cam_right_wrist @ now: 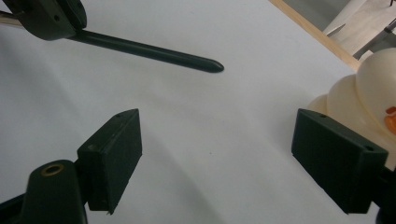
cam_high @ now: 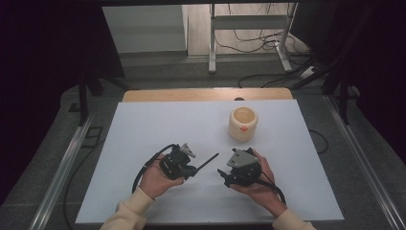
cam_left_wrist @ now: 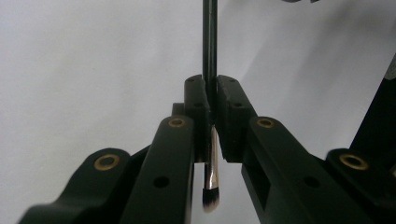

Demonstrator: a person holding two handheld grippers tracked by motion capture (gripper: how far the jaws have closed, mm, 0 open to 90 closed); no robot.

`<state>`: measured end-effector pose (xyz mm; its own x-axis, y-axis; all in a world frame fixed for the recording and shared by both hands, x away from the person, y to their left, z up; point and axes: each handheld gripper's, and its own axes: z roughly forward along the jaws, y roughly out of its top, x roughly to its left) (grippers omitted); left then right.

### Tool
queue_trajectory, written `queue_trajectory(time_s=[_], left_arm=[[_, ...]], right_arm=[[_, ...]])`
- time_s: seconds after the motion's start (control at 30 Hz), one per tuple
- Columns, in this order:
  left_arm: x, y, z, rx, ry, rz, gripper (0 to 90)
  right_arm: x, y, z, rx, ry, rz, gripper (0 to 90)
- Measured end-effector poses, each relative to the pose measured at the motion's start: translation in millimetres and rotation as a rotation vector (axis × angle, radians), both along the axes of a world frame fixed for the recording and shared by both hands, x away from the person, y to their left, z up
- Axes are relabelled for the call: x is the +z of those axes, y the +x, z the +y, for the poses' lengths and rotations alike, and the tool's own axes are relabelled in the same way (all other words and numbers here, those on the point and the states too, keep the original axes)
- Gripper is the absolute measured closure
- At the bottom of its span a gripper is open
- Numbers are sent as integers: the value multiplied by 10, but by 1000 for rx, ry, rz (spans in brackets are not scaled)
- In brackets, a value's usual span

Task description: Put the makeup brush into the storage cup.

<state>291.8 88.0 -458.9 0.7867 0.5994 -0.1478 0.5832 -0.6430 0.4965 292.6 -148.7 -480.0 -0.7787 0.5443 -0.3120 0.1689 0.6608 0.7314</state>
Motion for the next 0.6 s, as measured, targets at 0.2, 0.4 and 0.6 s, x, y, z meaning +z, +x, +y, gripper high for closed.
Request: queue_trajectory(time_s=[0.2, 0.4, 0.6], left_arm=[[-9, 5, -7, -7, -12, 10, 839], [-19, 7, -16, -8, -11, 14, 839], [-39, -5, -51, -18, -7, 21, 839]], right_arm=[[16, -9, 80, 24, 2, -15, 174], [-2, -29, 177, 51, -16, -20, 182], [-23, -49, 286, 101, -43, -32, 214]])
